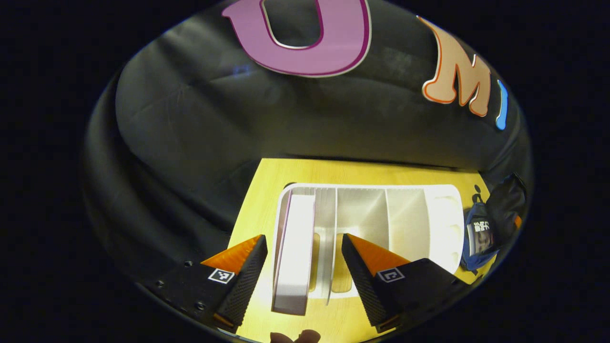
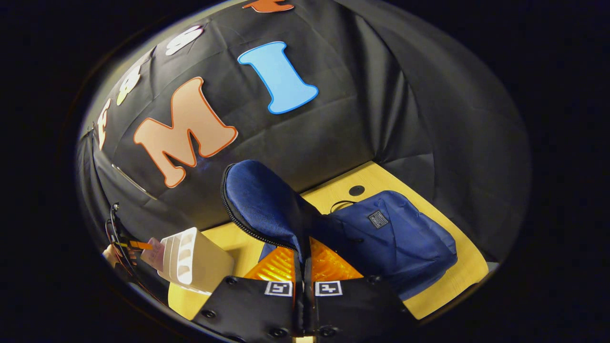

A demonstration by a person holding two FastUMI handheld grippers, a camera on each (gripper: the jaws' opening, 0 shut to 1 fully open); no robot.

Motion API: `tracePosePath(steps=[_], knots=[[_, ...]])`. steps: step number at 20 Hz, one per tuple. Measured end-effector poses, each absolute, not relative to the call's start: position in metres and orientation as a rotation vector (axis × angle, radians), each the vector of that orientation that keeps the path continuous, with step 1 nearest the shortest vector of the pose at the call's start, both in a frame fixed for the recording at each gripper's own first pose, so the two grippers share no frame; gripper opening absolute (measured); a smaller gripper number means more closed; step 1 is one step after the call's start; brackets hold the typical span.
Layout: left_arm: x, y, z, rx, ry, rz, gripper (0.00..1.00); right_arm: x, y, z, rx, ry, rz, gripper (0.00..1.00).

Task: Open the schoolbag, grab two books from the bookshelf and put them into the schoolbag.

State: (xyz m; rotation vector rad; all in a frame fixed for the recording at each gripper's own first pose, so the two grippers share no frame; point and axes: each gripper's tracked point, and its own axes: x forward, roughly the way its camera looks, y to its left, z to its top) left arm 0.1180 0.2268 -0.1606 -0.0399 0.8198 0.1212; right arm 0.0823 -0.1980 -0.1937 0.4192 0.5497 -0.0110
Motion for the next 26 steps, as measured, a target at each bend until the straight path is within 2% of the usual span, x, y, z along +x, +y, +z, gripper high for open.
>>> tracePosePath(steps=[5,9,11,12,14,20,26], knots=[[0.126,0.225,-0.174,-0.019,0.867,0.125,0.85,0.082,-0.198,-0.195,0.426,0.549,-0.013,0.04],[0.125,0.228,-0.181,-0.009,0.905,0.122,0.67,0.082,-0.198,-0.197,0.432,0.549,-0.015,0.04],[0.129,0.226,-0.190,-0.012,0.929,0.125,0.54,0.083,-0.197,-0.197,0.431,0.549,-0.015,0.04],[0.130,0.223,-0.192,-0.024,0.929,0.117,0.44,0.083,-0.197,-0.198,0.431,0.548,-0.016,0.04],[0.126,0.220,-0.189,-0.050,0.942,0.113,0.36,0.083,-0.198,-0.198,0.433,0.548,-0.018,0.04],[0.124,0.216,-0.167,-0.177,0.894,0.097,0.32,0.083,-0.197,-0.199,0.440,0.550,-0.021,0.04],[0.111,0.237,-0.119,-0.242,0.822,0.094,0.33,0.082,-0.197,-0.199,0.432,0.548,-0.028,0.04]])
